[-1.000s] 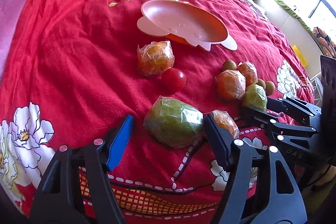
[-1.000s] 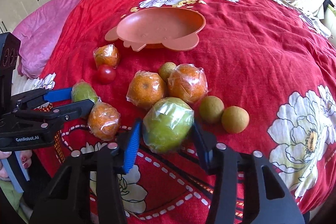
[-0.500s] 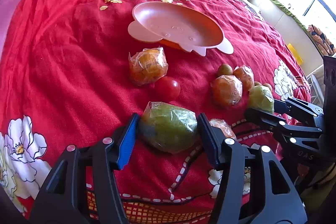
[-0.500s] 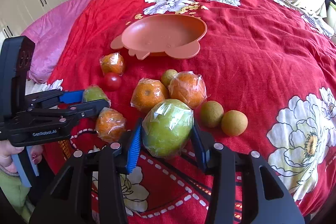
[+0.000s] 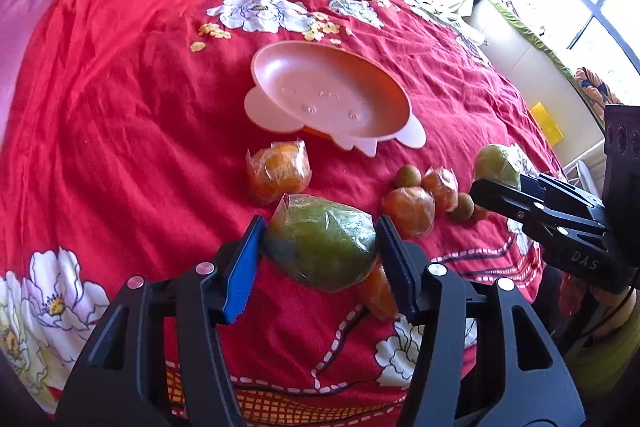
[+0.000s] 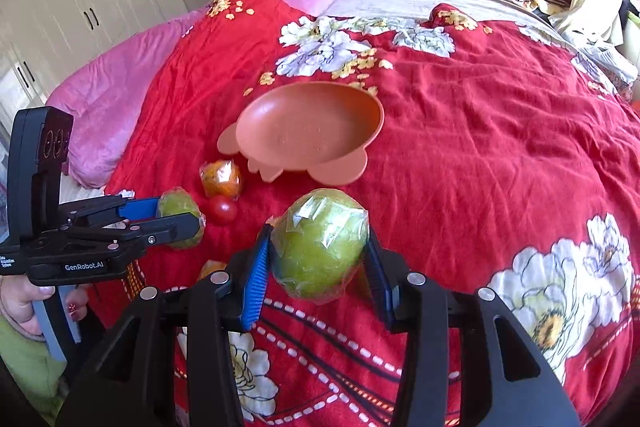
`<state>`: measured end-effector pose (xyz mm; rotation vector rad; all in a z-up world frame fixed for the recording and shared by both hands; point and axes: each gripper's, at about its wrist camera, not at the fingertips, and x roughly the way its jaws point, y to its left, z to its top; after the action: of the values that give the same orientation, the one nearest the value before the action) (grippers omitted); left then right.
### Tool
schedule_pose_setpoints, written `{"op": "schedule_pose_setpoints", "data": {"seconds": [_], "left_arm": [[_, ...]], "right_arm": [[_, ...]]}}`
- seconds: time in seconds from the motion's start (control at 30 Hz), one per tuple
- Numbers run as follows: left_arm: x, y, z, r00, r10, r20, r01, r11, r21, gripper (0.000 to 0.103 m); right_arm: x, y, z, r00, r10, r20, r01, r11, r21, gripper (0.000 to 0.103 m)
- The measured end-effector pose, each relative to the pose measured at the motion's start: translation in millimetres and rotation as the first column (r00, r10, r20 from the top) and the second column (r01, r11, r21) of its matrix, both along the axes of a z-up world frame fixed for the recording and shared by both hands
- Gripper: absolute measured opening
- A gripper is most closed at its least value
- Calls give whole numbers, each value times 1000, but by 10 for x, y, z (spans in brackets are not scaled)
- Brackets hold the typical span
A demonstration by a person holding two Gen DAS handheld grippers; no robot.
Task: Organize fruits
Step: 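Carry the green fruits into the pink bowl and open both tools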
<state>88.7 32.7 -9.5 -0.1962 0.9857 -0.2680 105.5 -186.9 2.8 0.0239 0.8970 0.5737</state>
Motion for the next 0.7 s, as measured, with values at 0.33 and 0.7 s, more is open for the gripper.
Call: {"op": "schedule_pose_setpoints", "data": {"seconds": [0.33,0.7], "left_arm": [[358,74,164,999,27,19,-27,999,-20,48],[944,47,226,1000,26,7,-26,1000,-15,48]], "right_arm": [[334,57,37,999,12,30,-11,1000,-7,42],[636,275,-9,997,58,55,-56,997,-49,42]]}}
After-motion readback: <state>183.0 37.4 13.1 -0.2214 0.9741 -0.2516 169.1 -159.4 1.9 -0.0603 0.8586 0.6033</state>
